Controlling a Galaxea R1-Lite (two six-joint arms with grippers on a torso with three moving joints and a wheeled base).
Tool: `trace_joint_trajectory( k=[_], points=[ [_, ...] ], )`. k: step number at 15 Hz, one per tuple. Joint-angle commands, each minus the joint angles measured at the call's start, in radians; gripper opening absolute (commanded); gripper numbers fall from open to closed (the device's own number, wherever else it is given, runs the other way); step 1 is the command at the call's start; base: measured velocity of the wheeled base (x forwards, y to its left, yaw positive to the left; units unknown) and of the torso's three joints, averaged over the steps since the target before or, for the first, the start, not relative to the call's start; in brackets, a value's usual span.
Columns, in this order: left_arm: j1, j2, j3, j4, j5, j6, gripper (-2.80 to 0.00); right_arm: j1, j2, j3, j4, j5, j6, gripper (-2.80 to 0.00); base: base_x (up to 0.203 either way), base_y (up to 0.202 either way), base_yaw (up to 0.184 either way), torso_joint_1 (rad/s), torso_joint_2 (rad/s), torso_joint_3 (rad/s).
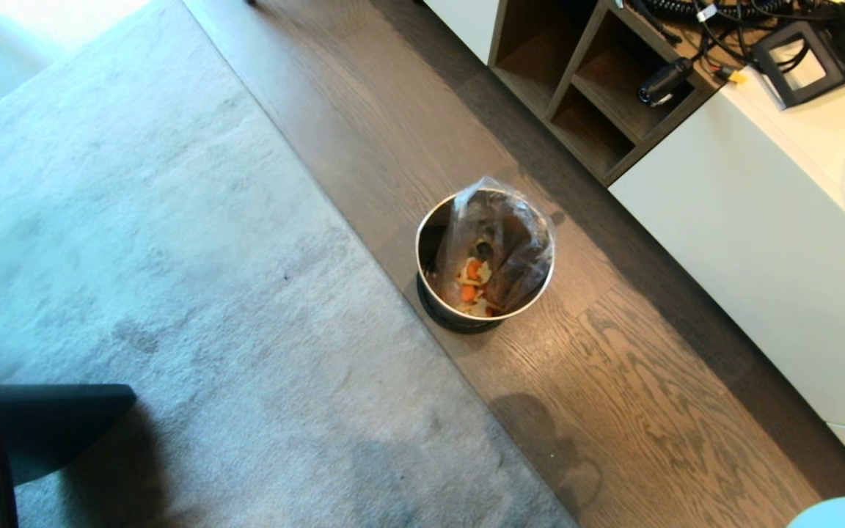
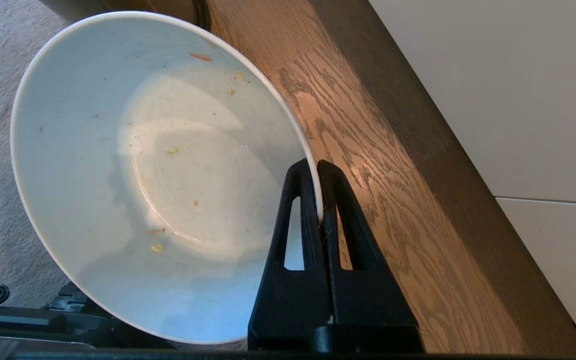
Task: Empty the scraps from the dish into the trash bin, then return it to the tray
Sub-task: Put the bowl back to the table
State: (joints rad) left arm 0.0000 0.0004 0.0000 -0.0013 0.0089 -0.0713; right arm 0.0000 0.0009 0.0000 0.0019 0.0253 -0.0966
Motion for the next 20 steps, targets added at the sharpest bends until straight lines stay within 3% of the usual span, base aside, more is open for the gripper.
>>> trace_joint_trajectory(
  k=[1,20],
  points=[
    [0.000,0.000,0.000,0.000,0.000,-0.001,-2.80,0.000,-0.001,0.000,0.000,0.001,-0.002,-2.80,0.000,0.000,0.000,0.000,0.00,0.000],
    [0.000,0.000,0.000,0.000,0.000,-0.001,-2.80,0.000,-0.001,0.000,0.000,0.001,-0.002,-2.80,0.000,0.000,0.000,0.000,0.00,0.026]
  ],
)
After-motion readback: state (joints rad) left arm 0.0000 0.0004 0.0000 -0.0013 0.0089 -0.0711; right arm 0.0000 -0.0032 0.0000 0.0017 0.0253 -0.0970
